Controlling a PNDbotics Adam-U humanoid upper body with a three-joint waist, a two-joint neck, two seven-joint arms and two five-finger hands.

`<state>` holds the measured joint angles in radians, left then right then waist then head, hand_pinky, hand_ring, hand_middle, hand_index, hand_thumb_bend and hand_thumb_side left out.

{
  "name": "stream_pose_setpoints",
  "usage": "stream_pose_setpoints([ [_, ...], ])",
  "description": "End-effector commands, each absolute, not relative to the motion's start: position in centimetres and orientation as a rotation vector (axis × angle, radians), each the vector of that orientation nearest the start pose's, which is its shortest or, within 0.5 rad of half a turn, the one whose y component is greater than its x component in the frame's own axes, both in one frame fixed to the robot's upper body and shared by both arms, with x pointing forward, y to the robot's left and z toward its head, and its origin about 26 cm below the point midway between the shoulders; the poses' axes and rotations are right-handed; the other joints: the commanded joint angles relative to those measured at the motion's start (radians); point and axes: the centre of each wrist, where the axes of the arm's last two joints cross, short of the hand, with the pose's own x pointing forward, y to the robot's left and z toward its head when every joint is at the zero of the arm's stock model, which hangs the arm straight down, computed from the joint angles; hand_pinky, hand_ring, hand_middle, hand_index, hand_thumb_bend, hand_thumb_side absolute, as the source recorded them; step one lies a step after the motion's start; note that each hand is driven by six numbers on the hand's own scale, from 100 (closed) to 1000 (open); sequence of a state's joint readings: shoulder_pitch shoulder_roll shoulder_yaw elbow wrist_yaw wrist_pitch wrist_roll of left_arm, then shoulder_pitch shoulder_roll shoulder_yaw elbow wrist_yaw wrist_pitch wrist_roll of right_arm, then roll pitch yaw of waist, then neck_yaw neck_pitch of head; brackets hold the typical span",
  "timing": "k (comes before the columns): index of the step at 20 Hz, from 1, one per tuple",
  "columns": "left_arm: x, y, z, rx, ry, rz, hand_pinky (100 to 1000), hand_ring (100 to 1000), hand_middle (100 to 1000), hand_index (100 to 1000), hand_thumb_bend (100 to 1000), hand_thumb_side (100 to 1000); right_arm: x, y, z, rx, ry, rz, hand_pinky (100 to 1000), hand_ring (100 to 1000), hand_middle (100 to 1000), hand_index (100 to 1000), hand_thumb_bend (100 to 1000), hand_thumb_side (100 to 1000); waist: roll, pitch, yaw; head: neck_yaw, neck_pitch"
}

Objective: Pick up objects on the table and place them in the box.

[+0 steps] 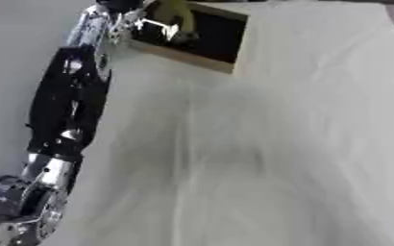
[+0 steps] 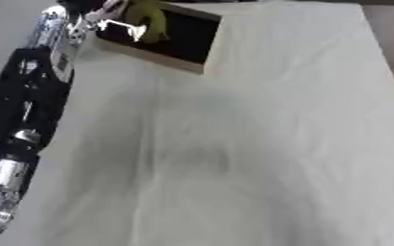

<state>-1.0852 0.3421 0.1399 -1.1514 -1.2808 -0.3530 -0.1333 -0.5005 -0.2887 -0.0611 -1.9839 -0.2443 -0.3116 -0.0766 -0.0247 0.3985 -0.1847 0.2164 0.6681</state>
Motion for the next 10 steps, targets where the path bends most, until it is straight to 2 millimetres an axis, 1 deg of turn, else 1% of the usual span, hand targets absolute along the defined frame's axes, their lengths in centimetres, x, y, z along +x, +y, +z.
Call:
stream_pose_setpoints([
  [1, 44.4, 25.1, 35.4, -1.815, 2.484, 1.500, 862, 815, 849, 901, 100, 277, 31.0, -25.7, 26.5, -0.169, 3.476, -0.157, 789, 732, 601, 768, 100, 542, 0.004, -0.035, 0.005, -0.020, 0.021],
  [2, 43.9, 25.1, 35.9, -1.802, 2.494, 1.443, 852, 802, 844, 881, 100, 313, 31.0, -25.9, 26.6, -0.152, 3.477, -0.156, 788, 731, 601, 768, 100, 536, 0.007, -0.038, 0.010, -0.030, 0.029],
  [3, 43.4, 25.2, 36.4, -1.791, 2.504, 1.386, 846, 796, 842, 875, 100, 331, 31.0, -26.2, 26.6, -0.132, 3.476, -0.156, 788, 731, 601, 768, 100, 535, 0.010, -0.041, 0.015, -0.039, 0.037],
  [4, 42.9, 25.3, 36.7, -1.782, 2.509, 1.332, 832, 783, 836, 871, 100, 405, 30.9, -26.4, 26.6, -0.113, 3.476, -0.157, 787, 730, 602, 767, 100, 530, 0.013, -0.044, 0.020, -0.049, 0.043],
  [5, 42.4, 25.5, 37.0, -1.772, 2.511, 1.283, 829, 779, 836, 873, 100, 436, 30.9, -26.7, 26.6, -0.089, 3.474, -0.157, 787, 730, 602, 767, 100, 528, 0.017, -0.047, 0.026, -0.061, 0.048],
  [6, 41.9, 25.7, 37.1, -1.765, 2.512, 1.242, 820, 769, 831, 866, 100, 490, 30.8, -26.9, 26.6, -0.068, 3.473, -0.157, 786, 729, 602, 767, 100, 523, 0.021, -0.049, 0.032, -0.071, 0.052],
  [8, 40.9, 26.5, 37.3, -1.768, 2.511, 1.169, 807, 755, 819, 854, 100, 531, 30.7, -27.5, 26.6, -0.018, 3.470, -0.159, 785, 727, 602, 766, 100, 515, 0.029, -0.054, 0.045, -0.096, 0.058],
  [10, 39.9, 27.7, 37.1, -1.792, 2.513, 1.096, 797, 746, 812, 852, 100, 531, 30.6, -28.2, 26.6, 0.043, 3.468, -0.158, 785, 726, 603, 766, 100, 508, 0.036, -0.060, 0.061, -0.121, 0.065],
])
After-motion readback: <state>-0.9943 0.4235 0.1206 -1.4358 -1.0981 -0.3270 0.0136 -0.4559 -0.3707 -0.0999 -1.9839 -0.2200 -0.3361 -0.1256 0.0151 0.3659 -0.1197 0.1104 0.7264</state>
